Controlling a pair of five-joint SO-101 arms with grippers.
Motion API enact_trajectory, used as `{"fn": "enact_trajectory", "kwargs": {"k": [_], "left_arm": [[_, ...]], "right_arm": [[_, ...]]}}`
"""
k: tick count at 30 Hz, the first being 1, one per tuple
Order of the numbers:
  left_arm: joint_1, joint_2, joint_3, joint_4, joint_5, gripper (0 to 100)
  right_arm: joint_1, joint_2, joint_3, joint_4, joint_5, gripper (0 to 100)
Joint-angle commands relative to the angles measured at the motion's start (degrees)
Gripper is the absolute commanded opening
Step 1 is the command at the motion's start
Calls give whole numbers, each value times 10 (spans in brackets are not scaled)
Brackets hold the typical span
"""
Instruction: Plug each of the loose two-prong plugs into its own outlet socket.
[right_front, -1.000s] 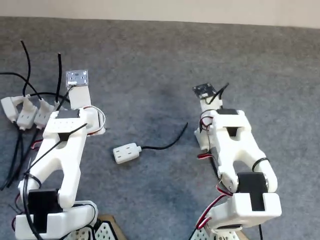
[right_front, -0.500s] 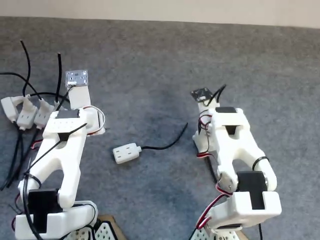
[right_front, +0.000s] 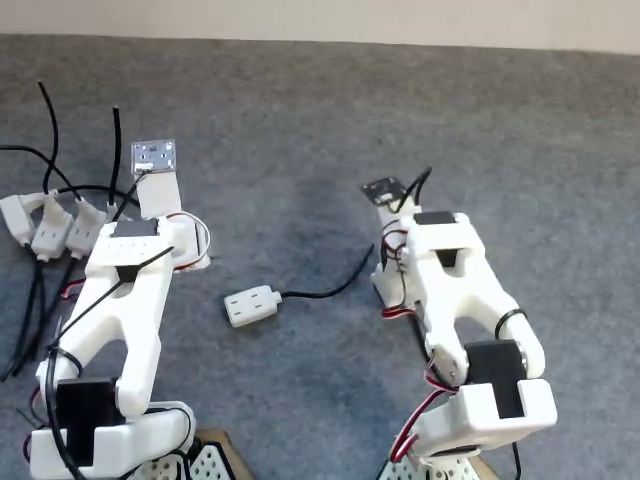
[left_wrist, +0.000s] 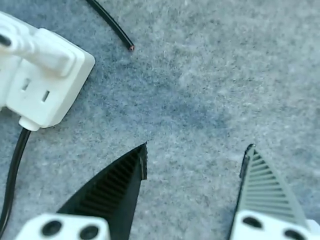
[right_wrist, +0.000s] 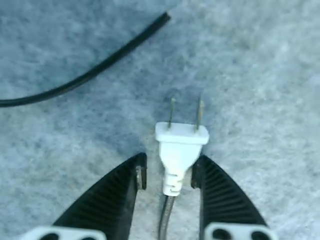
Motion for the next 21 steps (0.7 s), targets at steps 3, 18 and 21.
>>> {"fn": "enact_trajectory", "kwargs": {"k": [3,18,21], "left_arm": [[-1,-20,-3,-8,-3,306],[-1,-20,-3,-8,-3,306],[-1,-19,-3,-8,-4,306]], "right_arm": [[1,-1,10,3,-3,118],[23,-7,21,30,-1,117],[29,-36,24,30,0,117]]}}
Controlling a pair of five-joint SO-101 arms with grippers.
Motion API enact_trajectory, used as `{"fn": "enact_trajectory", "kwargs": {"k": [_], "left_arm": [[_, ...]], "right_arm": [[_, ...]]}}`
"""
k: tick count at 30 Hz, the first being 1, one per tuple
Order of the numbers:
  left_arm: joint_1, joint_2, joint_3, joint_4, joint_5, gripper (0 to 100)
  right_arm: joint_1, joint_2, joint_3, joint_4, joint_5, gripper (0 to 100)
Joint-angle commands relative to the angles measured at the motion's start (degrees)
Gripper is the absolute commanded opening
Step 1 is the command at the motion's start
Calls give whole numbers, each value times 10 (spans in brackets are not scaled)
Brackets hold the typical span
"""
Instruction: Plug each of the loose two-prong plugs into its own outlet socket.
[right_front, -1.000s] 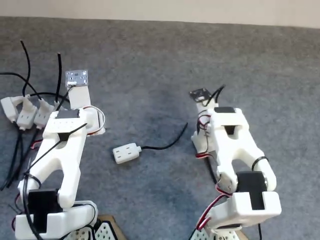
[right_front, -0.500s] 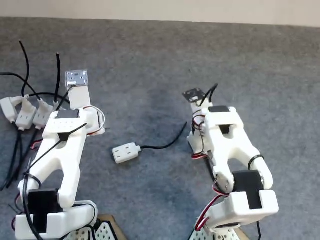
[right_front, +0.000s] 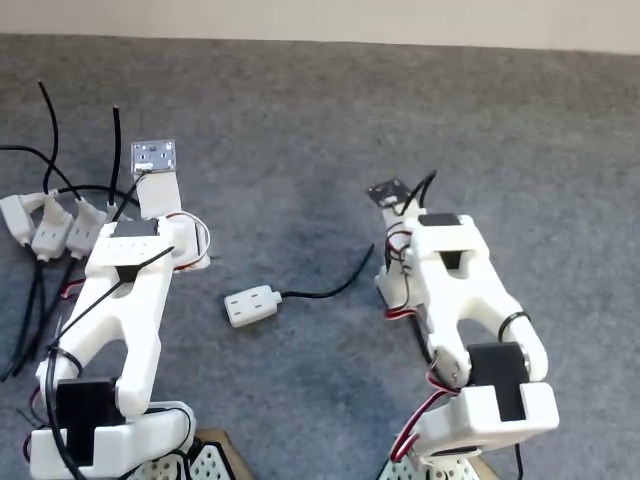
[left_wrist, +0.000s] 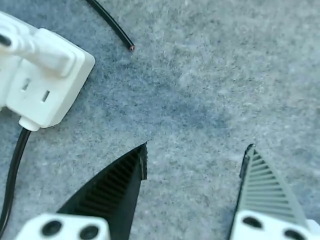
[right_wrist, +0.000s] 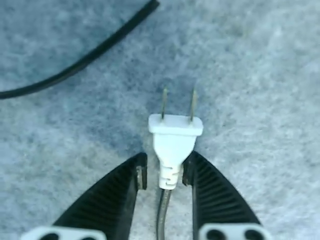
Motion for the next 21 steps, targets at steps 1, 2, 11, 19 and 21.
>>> {"fn": "enact_trajectory", "kwargs": {"k": [1,2,11,19,21], "left_arm": [[-1,-19,-3,-8,-4,306],[-1,-19,-3,-8,-4,306],[-1,-19,-2,-8,-4,306],[-1,-19,-1,-7,-4,306],[-1,-19,-1,-6,-4,306]], "right_arm": [[13,-36,16,15,-1,117],[12,-47,25,10,-1,117],[11,-66,72,-33,0,4],[10,-68,71,-75,-4,40],[10,-69,71,-76,-1,41]]}}
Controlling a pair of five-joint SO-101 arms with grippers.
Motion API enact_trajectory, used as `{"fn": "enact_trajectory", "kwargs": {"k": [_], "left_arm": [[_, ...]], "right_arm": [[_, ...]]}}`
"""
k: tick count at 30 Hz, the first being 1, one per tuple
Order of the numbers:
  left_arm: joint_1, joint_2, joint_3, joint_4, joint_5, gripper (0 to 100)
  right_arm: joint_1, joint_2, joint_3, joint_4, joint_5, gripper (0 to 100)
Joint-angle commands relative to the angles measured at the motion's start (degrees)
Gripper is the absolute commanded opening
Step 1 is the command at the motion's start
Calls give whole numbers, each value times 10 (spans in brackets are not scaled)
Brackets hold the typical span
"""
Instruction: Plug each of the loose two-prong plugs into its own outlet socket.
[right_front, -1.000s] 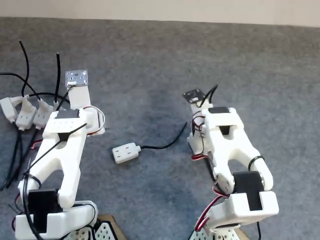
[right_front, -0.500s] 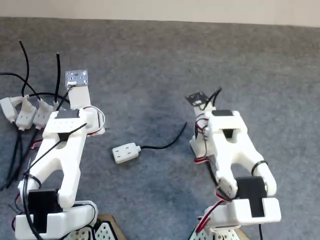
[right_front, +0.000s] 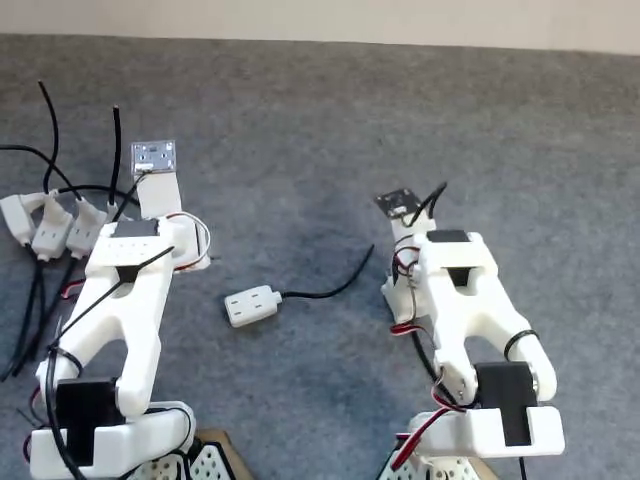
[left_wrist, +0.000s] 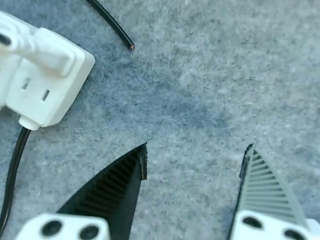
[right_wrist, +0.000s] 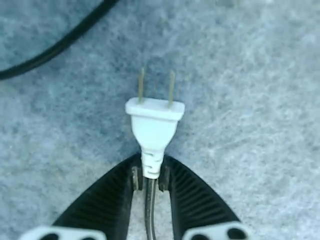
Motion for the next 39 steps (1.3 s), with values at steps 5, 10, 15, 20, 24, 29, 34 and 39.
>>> {"fn": "enact_trajectory", "kwargs": {"k": [5,10,15,20,24,29,34,39], "left_arm": [[-1,-19,-1,-6,-4,306],[-1,-19,-1,-6,-4,306],[-1,-19,-1,-6,-4,306],[-1,-19,-1,-6,-4,306],[-1,-19,-1,-6,-4,306],[-1,-19,-1,-6,-4,306],[-1,-19,-1,-6,-4,306],[-1,-19,-1,-5,-4,306]], "right_arm": [[3,-15,-3,-18,-1,41],[3,-15,-15,-18,-1,42],[-2,-15,-15,-18,19,42],[-2,-15,-15,-18,18,47],[-2,-15,-15,-18,20,128],[-3,-15,-15,-18,19,152],[-3,-11,-15,-25,19,152],[-3,-10,-11,-58,19,152]]}}
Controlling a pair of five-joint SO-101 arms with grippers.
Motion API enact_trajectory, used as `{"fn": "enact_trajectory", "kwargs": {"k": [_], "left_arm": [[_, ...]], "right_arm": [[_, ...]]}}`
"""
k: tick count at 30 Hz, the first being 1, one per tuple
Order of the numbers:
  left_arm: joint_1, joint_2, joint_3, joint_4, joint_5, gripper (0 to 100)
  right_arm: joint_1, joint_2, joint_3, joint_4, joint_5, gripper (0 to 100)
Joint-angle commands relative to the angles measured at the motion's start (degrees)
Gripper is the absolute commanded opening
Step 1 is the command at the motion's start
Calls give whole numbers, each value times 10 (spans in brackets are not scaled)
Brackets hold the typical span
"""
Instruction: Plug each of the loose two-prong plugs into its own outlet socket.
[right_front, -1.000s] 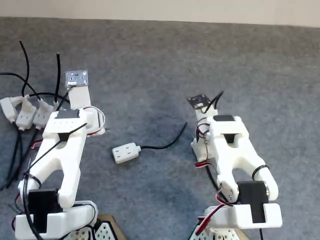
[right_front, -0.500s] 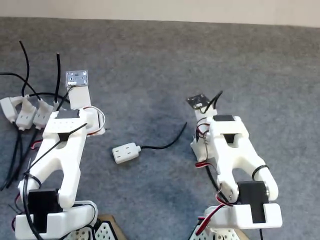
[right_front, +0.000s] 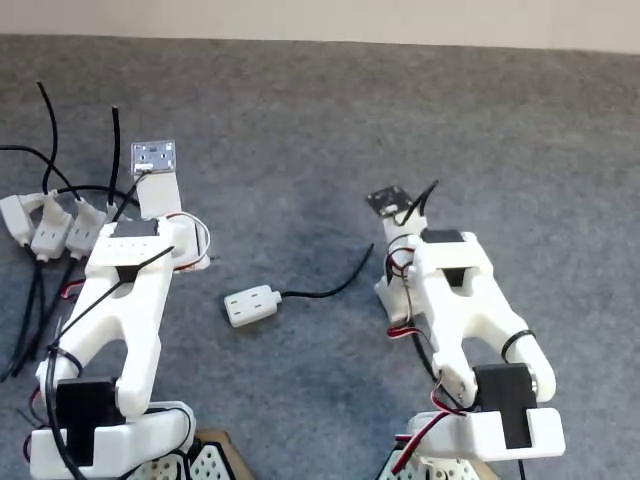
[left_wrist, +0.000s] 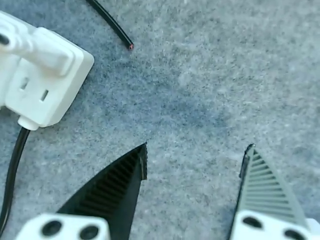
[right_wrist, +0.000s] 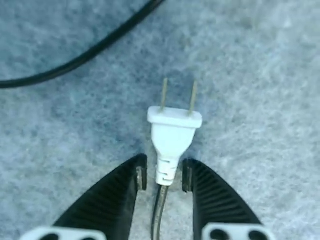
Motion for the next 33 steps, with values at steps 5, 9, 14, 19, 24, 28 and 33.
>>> {"fn": "enact_trajectory", "kwargs": {"k": [5,9,14,19,24,28,33], "left_arm": [[-1,-19,-1,-5,-4,306],[-1,-19,-1,-5,-4,306],[-1,-19,-1,-5,-4,306],[-1,-19,-1,-5,-4,306],[-1,-23,-8,8,-20,306],[28,-19,-52,94,-70,309],[66,-23,-121,225,-200,310]], "right_arm": [[3,-8,-13,-33,6,152],[3,-8,-12,-33,6,129],[3,-13,-14,-33,6,13],[-17,-15,-15,-11,6,5],[-70,-71,-27,24,-22,5],[-167,-196,-26,64,-33,5],[-293,-331,1,71,-34,5]]}}
